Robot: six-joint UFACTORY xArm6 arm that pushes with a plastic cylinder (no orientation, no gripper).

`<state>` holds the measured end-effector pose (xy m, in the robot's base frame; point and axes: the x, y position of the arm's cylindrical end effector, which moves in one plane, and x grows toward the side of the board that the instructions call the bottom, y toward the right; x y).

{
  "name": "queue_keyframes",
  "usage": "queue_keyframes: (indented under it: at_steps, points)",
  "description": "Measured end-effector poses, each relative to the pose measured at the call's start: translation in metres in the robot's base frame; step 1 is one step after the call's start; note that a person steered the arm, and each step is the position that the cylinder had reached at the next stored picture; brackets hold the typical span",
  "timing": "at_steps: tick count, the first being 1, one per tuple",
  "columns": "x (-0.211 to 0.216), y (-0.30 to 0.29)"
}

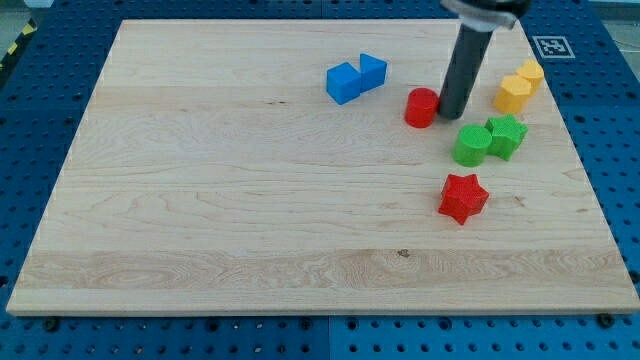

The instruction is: Push the red circle towards the bottom center

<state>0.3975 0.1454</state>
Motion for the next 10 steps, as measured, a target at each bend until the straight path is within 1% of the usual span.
queue_keyframes:
  at_steps: [1,2,3,4,5,6,7,8,9,10]
  points:
    - [0.049,-0.021]
    - [0.037,-0.006]
    - [0.008,0.028]
    - [-0.002,0.047]
    - [-0.014,0.043]
    - [-0.018,0.011]
    - [-0.01,-0.038]
    - [0.007,-0.071]
    - [-0.019,-0.064]
    - [-0.029,-0.077]
